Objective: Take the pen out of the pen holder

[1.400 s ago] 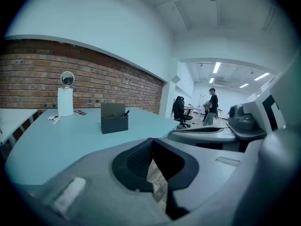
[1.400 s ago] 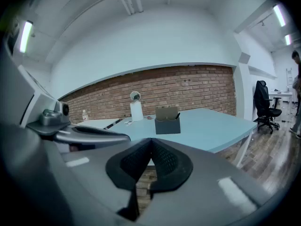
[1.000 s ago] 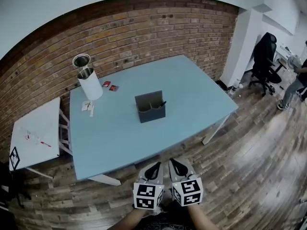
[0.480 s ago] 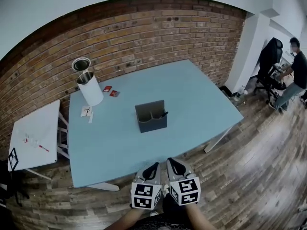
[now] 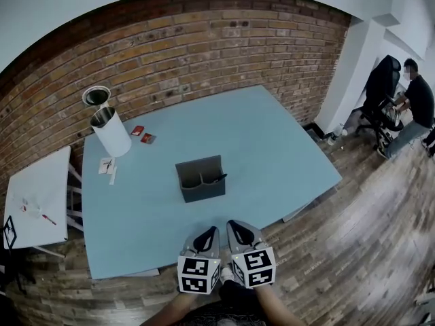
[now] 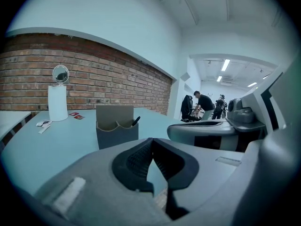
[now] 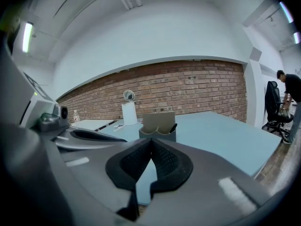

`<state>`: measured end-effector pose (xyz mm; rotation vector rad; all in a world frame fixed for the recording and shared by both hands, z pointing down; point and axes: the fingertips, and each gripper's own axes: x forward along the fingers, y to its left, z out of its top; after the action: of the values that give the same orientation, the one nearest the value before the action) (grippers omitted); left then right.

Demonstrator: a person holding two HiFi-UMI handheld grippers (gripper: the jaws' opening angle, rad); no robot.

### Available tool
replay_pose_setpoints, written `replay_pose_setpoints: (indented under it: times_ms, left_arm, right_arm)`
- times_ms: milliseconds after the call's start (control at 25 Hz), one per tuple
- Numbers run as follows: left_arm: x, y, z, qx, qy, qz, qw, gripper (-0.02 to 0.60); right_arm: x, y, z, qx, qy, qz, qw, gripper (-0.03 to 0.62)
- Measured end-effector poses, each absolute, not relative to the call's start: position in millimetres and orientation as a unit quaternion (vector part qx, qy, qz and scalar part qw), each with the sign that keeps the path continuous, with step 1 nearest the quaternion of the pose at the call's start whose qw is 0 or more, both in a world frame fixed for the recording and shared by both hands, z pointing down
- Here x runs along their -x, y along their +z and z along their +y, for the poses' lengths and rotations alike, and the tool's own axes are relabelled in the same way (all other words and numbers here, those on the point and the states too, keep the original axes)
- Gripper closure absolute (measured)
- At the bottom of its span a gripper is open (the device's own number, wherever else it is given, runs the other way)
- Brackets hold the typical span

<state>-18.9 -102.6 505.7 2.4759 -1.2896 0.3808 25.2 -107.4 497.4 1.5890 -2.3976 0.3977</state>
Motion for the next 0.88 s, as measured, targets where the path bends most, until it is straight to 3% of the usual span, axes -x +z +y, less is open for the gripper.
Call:
replay_pose_setpoints:
  times_ms: [880]
  left_arm:
    - [12.0,525.9,-186.9,-0.837,0.159,-0.494,0.173,0.583]
  right_arm:
    - [-49.0,520.4,-218.4,-0.522,0.165,-0.831,0.101,0.553]
